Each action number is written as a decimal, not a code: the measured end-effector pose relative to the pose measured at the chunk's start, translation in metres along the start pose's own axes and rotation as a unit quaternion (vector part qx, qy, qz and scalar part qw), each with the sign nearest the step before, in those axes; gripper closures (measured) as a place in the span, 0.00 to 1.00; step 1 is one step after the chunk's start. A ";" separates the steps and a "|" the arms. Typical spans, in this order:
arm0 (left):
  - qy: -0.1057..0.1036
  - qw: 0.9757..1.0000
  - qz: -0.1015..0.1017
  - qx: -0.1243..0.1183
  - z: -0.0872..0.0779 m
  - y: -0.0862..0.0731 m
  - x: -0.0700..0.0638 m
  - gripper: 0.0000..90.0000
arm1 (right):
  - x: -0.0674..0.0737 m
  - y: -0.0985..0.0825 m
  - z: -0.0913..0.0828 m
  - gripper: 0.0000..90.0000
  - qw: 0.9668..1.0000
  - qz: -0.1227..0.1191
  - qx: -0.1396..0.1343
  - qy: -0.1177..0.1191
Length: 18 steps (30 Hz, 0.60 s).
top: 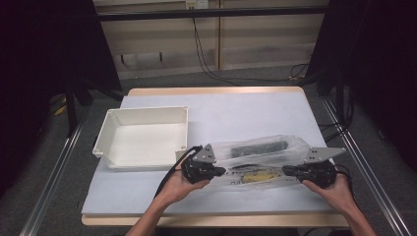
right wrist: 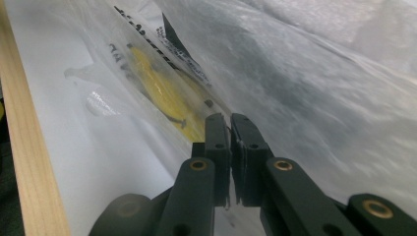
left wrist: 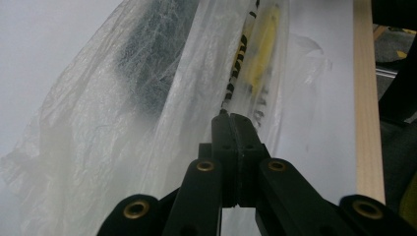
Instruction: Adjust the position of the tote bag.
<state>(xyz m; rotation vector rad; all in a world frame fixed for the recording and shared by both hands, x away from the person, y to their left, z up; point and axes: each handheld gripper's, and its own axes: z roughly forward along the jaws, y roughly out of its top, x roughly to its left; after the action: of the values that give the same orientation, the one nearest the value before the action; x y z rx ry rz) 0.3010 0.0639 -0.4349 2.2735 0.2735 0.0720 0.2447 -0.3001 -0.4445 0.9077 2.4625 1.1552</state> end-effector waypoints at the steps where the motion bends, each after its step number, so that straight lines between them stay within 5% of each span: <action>1: 0.000 1.000 0.000 0.000 0.000 0.000 0.000 1.00 | 0.000 0.001 0.002 0.97 1.000 -0.003 0.002 0.006; 4: -0.003 1.000 0.001 -0.007 0.002 0.004 0.000 1.00 | 0.002 0.003 0.006 0.97 1.000 -0.004 0.005 0.012; 5: -0.019 1.000 -0.004 -0.018 0.003 0.008 0.001 1.00 | 0.004 0.004 0.009 0.97 1.000 -0.010 0.006 0.019; 8: -0.029 1.000 0.007 -0.009 0.009 0.016 0.001 1.00 | 0.003 0.006 0.014 0.98 1.000 -0.014 0.010 0.019; 18: -0.004 1.000 0.001 0.000 0.018 0.021 0.014 1.00 | -0.014 0.023 0.016 0.99 1.000 -0.008 -0.019 -0.003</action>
<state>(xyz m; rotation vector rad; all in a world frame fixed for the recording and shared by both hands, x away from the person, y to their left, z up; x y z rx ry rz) 0.3210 0.0406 -0.4318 2.2732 0.2684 0.0646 0.2724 -0.2884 -0.4373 0.8779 2.4291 1.1885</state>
